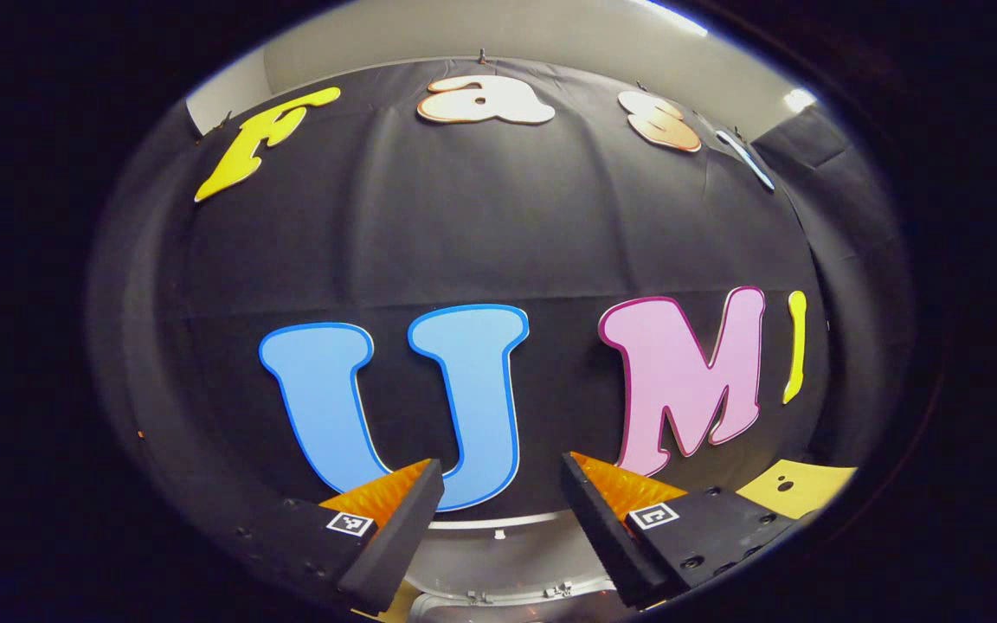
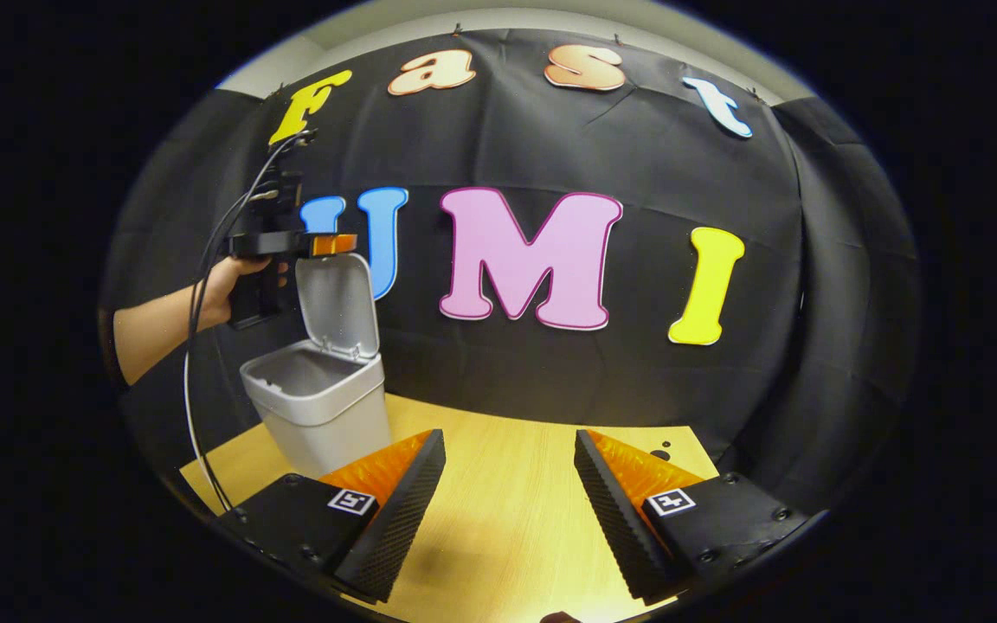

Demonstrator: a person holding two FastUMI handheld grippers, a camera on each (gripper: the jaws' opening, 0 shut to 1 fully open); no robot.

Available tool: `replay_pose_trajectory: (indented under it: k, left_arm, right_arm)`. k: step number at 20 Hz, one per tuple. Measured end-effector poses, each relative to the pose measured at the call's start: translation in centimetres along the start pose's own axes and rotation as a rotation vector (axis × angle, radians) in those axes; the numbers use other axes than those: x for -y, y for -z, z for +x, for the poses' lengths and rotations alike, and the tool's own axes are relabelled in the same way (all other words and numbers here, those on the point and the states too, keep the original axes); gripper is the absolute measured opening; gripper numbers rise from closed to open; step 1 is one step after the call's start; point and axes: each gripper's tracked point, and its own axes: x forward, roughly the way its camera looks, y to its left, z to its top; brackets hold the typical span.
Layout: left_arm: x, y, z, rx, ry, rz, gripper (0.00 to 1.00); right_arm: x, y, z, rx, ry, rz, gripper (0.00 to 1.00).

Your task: Press the lid of the desktop garbage bin to open it, pick up the crumpled paper on the desktop and throw it into the bin, then pick up the pop can on the desktop and drop it into the bin, and finally close the garbage bin lid.

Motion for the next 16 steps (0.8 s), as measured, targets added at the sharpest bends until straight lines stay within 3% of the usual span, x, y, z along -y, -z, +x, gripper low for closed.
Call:
replay_pose_trajectory:
  k: [3, 8, 16]
  left_arm:
    - [0.8, 0.6, 0.2, -0.028, 0.014, -0.023, 0.95]
    - [1.1, 1.7, -3.0, -0.129, 0.008, -0.053, 0.94]
    - [2.0, 5.7, -10.8, -0.197, -0.079, -0.069, 0.95]
  right_arm:
    - [-0.1, 1.8, -0.6, -0.04, -0.035, -0.003, 0.97]
    - [2.3, 2.2, -0.7, -0.035, -0.065, 0.012, 0.97]
    - [7.5, 2.8, -1.1, -0.007, -0.065, 0.067, 0.97]
